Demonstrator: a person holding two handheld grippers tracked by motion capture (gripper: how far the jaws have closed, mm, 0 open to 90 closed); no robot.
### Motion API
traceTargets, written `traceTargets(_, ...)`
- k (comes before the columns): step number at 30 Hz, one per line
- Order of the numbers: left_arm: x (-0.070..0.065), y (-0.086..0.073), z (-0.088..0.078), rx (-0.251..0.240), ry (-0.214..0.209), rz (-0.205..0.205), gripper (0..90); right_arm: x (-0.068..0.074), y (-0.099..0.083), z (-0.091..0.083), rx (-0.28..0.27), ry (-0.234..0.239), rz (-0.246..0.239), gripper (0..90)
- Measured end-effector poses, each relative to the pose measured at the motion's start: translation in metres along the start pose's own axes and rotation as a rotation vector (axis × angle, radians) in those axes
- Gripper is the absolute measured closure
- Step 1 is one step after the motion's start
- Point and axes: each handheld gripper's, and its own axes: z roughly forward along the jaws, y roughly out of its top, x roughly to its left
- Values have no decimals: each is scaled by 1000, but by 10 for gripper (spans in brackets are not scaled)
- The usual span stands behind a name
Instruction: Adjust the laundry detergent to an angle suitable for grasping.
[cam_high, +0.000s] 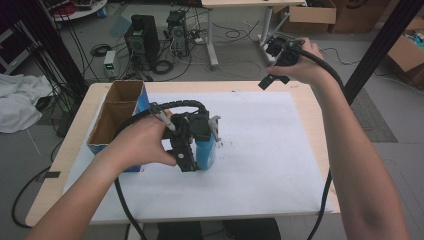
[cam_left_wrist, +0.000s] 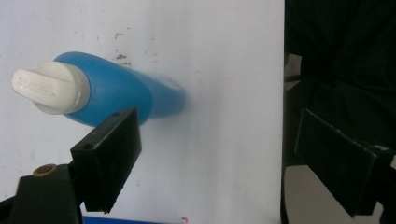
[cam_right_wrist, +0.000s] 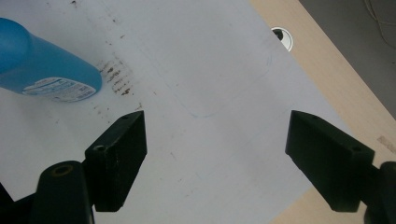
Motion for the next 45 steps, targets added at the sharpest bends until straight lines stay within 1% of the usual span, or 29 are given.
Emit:
traceTargets(2, 0, 0, -1, 0, 3, -7, 151, 0, 0, 0, -1, -1, 0, 207)
traceTargets(9, -1, -1, -1, 0, 0, -6, 151, 1, -1, -2, -3, 2, -3, 205)
traceTargets(12, -1, 0, -1, 1, 6, -8, 151, 1, -2, -2, -3, 2, 2, 202)
traceTargets(13, -1, 0, -1, -5, 5, -9, 152, 1, -2, -2, 3, 3, -2, 202)
traceTargets(19, -1, 2, 1, 0, 3, -3, 151, 0, -5, -2, 3, 0, 3, 199)
traceTargets(27, -2, 3, -1, 7, 3, -2, 151, -1, -6, -2, 5, 3, -1, 197)
traceTargets(40, -1, 1, -1, 5, 5, -4, 148, 0, -5, -4, -3, 1, -8, 198)
traceTargets(45, -3, 0, -2, 4, 9, -9, 147, 2, -5, -5, 0, 1, -11, 199)
